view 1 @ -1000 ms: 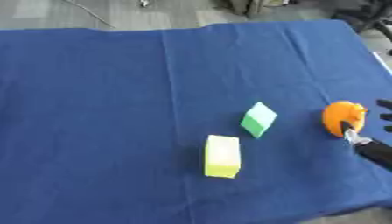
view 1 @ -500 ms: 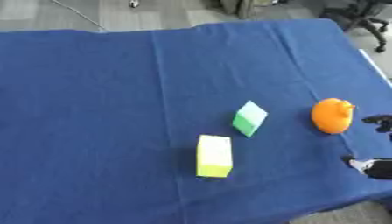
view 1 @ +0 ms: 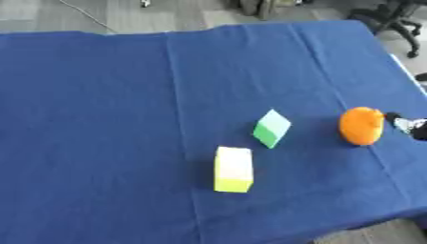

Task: Pick up the objects with one hand, pass them to the other hand, and then place them into the box on the other side of the table.

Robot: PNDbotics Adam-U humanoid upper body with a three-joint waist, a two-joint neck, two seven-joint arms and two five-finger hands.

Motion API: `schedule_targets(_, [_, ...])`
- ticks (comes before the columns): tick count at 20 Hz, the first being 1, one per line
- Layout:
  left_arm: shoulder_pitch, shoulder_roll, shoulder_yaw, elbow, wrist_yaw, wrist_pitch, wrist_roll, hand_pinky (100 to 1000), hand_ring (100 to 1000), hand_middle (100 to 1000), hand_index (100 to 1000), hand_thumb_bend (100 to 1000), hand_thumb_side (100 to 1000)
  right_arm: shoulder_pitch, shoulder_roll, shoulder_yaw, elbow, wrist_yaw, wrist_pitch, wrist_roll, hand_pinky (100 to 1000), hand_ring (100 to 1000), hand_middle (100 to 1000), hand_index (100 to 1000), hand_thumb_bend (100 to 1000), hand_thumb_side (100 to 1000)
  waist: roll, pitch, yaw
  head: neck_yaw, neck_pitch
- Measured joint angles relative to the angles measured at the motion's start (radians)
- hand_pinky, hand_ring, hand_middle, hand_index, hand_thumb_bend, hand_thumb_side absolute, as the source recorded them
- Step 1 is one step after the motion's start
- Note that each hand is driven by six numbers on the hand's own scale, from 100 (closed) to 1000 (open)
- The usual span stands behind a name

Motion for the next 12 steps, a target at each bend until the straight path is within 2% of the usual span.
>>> schedule_targets(4, [0.000, 0.009, 0.000, 0.000, -0.001, 0.001, -0.005, 970, 1000, 731, 908, 100, 755, -0.018, -0.015, -0.001, -0.002, 0.039, 0.034, 0.192, 1000, 935, 935, 919, 462, 212, -0.004, 0.006, 0.006, -0.005, 0.000])
schedule_targets(7, [-0.001, 0.015, -0.002, 0.000, -0.001, 0.001, -0.009, 971, 1000, 731, 908, 100, 756, -0.030, -0.016, -0.007, -0.002, 0.052, 0.057, 0.307, 1000, 936, 936, 920, 463, 203, -0.010, 0.009, 0.011, -0.011, -0.001])
schedule_targets(10, [-0.001, 0.016, -0.006, 0.000, -0.001, 0.004, -0.012, 973, 1000, 731, 907, 100, 757, -0.045, -0.016, -0.009, -0.002, 0.052, 0.078, 0.378, 991, 928, 930, 914, 472, 192, -0.011, 0.014, 0.015, -0.016, -0.003])
schedule_targets(12, [-0.002, 0.016, -0.006, 0.000, -0.001, 0.005, -0.013, 973, 1000, 731, 907, 100, 757, -0.057, -0.016, -0.011, -0.002, 0.051, 0.091, 0.396, 994, 927, 929, 913, 484, 182, -0.009, 0.016, 0.019, -0.019, -0.005])
